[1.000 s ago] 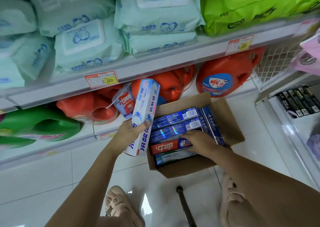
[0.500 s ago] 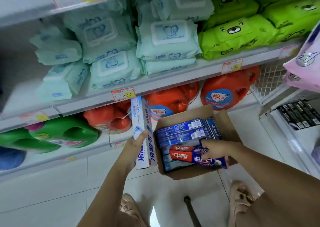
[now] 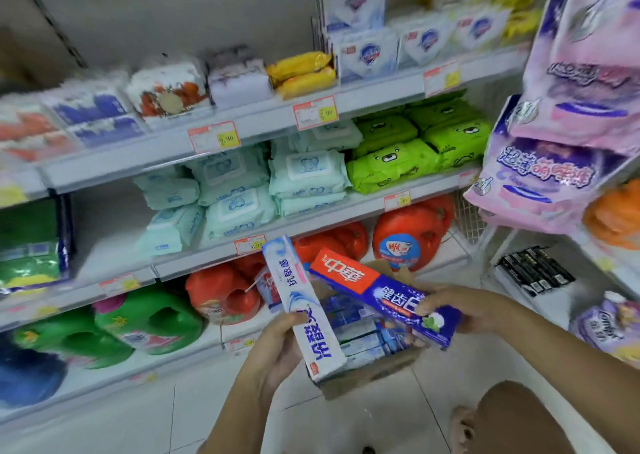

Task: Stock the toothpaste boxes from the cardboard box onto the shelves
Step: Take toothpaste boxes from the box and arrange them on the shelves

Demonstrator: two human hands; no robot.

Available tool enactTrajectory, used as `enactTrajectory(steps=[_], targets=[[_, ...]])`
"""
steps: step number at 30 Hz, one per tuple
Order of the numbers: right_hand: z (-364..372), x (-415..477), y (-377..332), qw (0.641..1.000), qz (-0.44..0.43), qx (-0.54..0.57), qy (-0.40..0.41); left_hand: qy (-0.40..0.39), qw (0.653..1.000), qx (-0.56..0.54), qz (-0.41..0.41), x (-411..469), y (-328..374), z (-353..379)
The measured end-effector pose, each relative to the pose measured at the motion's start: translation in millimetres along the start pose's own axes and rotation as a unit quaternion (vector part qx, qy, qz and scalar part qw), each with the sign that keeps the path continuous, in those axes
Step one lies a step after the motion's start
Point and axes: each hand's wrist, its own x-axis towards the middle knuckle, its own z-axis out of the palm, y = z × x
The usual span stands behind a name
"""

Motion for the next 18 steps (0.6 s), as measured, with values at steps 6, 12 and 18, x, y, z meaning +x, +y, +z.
enactTrajectory(steps=[6, 12, 18], targets=[[31.2, -82.7, -37.4, 0.988, -0.125, 0.045, -0.082, -0.131, 0.990, -0.013, 0.050, -67.0, 47.8, 63.3], [72.9, -166.1, -100.4, 0.973, -0.229, 0.033, -0.004, -0.201, 0.970, -0.040, 0.130, -146.1, 104.1, 133.2], [104.6, -224.2, -163.2, 0.949, -0.308, 0.044, 0.041, -0.184, 0.959, 0.059, 0.210, -206.9, 162.3, 164.4]])
